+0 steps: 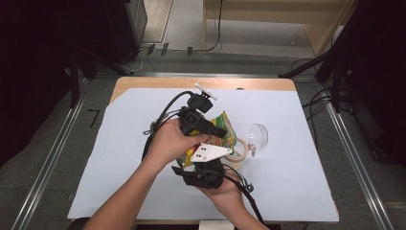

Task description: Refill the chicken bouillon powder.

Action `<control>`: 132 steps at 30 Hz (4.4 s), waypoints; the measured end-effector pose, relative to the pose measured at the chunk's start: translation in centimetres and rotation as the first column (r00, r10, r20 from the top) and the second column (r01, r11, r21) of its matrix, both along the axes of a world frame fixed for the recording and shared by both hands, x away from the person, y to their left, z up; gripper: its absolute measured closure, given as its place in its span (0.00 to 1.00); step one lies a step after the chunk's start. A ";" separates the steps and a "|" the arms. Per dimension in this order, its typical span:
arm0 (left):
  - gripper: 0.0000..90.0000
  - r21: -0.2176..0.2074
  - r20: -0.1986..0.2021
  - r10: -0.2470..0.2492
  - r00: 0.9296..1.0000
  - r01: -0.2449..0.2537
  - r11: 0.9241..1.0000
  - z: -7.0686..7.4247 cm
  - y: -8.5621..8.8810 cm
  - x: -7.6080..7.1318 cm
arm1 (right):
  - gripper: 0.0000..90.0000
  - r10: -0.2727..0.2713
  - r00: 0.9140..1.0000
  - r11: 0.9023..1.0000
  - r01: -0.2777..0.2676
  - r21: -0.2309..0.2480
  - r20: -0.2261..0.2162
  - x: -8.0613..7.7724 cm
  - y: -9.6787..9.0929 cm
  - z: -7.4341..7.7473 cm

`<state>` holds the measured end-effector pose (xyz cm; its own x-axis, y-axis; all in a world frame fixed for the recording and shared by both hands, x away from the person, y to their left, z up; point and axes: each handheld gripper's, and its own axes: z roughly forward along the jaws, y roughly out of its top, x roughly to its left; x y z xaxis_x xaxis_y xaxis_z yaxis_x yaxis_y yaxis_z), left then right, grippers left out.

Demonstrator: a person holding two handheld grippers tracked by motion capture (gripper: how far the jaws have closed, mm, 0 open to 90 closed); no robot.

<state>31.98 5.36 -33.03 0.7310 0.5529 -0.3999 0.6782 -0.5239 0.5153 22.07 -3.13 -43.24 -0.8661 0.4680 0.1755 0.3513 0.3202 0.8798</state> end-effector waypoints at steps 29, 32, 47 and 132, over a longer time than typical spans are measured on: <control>0.85 -0.031 -0.049 0.008 0.999 -0.010 0.999 0.0 0.5 1.7 | 0.69 -0.001 1.000 1.000 0.001 0.020 -0.015 1.0 -0.2 0.2; 0.85 -0.042 -0.045 0.014 0.999 -0.016 0.999 -0.1 1.0 1.5 | 0.70 0.006 1.000 1.000 -0.006 0.006 0.001 0.9 0.1 0.0; 0.85 -0.047 -0.024 0.015 1.000 -0.016 0.999 -0.1 0.9 1.3 | 0.70 0.000 1.000 1.000 0.000 0.002 0.005 0.9 0.1 -0.1; 0.81 -0.055 -0.020 0.021 1.000 -0.022 0.998 -0.1 1.0 1.3 | 0.69 -0.002 1.000 1.000 0.002 0.003 -0.010 0.6 -0.1 0.3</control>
<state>33.28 6.35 -33.11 0.7107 0.5453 -0.4445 0.6995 -0.4801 0.5294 22.71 -3.23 -42.91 -0.8634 0.4690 0.1860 0.3610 0.3167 0.8771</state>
